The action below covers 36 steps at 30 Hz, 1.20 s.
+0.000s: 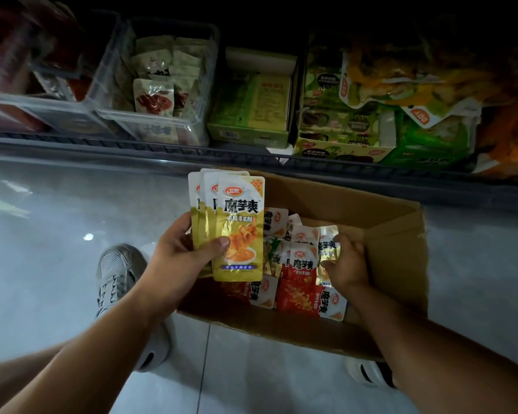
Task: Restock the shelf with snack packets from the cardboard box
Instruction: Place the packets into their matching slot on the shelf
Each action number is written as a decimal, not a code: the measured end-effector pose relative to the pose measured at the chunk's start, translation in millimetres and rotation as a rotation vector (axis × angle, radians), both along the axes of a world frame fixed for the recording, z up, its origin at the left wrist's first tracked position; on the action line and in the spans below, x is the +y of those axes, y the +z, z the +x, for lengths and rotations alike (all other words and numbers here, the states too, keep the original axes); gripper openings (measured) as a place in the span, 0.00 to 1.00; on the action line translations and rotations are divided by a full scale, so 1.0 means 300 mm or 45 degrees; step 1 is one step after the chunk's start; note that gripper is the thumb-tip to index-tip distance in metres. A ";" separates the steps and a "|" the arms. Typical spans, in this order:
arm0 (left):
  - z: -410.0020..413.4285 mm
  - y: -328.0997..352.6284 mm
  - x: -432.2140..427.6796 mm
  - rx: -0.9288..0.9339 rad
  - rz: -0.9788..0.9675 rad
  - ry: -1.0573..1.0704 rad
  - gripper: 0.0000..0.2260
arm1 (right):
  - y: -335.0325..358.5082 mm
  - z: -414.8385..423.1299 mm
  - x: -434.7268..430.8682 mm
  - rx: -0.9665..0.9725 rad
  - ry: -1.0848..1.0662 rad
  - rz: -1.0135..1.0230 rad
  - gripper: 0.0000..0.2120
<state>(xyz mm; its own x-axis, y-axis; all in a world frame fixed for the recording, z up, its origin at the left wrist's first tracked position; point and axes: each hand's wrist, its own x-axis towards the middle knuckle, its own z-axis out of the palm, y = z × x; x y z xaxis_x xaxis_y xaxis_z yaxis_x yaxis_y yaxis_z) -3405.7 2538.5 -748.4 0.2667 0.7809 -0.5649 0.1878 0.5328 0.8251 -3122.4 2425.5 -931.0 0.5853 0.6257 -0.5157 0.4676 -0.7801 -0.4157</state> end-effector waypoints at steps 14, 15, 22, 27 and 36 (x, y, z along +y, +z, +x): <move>-0.018 0.020 -0.016 -0.105 -0.087 0.027 0.17 | 0.535 -0.097 0.062 0.248 0.015 0.506 0.16; -0.019 0.022 -0.020 -0.111 -0.088 0.038 0.16 | 0.580 -0.125 0.086 0.311 -0.034 0.605 0.17; -0.026 0.061 -0.050 -0.188 -0.119 0.027 0.17 | 0.654 -0.299 0.191 0.536 0.071 0.632 0.34; -0.046 0.071 -0.045 -0.289 -0.121 -0.018 0.25 | 0.656 -0.361 0.206 0.443 0.190 0.587 0.43; -0.062 0.030 0.007 -0.168 -0.017 0.100 0.23 | 0.634 -0.369 0.267 0.632 0.072 0.589 0.25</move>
